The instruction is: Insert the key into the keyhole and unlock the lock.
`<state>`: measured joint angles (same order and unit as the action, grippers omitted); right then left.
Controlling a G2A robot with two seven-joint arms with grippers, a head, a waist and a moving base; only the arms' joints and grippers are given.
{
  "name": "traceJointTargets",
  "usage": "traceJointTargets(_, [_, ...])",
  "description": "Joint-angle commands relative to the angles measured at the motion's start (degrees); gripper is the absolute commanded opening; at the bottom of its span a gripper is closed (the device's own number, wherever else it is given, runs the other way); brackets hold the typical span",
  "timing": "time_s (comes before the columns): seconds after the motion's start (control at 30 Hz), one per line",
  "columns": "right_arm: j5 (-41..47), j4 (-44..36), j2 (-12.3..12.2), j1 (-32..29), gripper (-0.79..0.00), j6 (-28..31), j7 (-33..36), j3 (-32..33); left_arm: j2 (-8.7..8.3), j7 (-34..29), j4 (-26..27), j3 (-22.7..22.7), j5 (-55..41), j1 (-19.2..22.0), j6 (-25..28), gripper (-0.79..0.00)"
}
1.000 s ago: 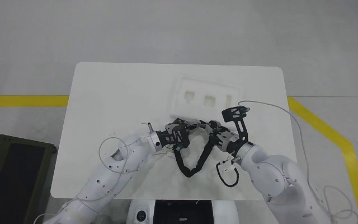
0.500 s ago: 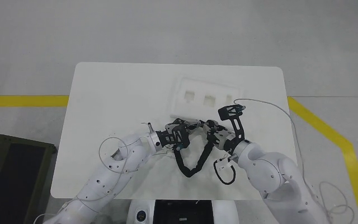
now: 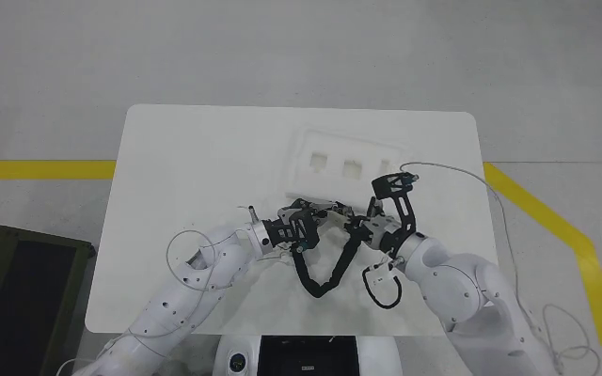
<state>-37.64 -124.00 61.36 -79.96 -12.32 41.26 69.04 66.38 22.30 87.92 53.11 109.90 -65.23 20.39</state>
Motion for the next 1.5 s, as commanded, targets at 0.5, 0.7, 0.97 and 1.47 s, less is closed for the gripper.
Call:
traceJointTargets(0.5, [-9.11, 5.44, -2.23, -4.67, 0.000, 35.90, -7.96, 9.24, -0.50, -3.33, 0.79, 2.05, -5.02, 2.26, 14.22, -0.785])
traceJointTargets(0.7, [-14.31, 6.65, -2.73, -4.34, 0.000, 44.92, -10.71, 9.70, -1.03, -5.50, 0.79, 3.39, -7.16, 4.48, 23.66, -0.785])
traceJointTargets(0.97, [-23.62, 5.80, -2.90, -3.59, 0.000, 49.55, -15.56, 7.98, -1.69, -7.75, 1.37, 4.66, -9.90, 6.33, 32.75, -0.785])
traceJointTargets(1.47, [-41.20, 6.55, -2.90, -1.03, 0.000, 52.86, -25.34, 3.35, -2.89, -10.30, -2.51, 1.18, -16.75, 11.25, 37.61, -0.785])
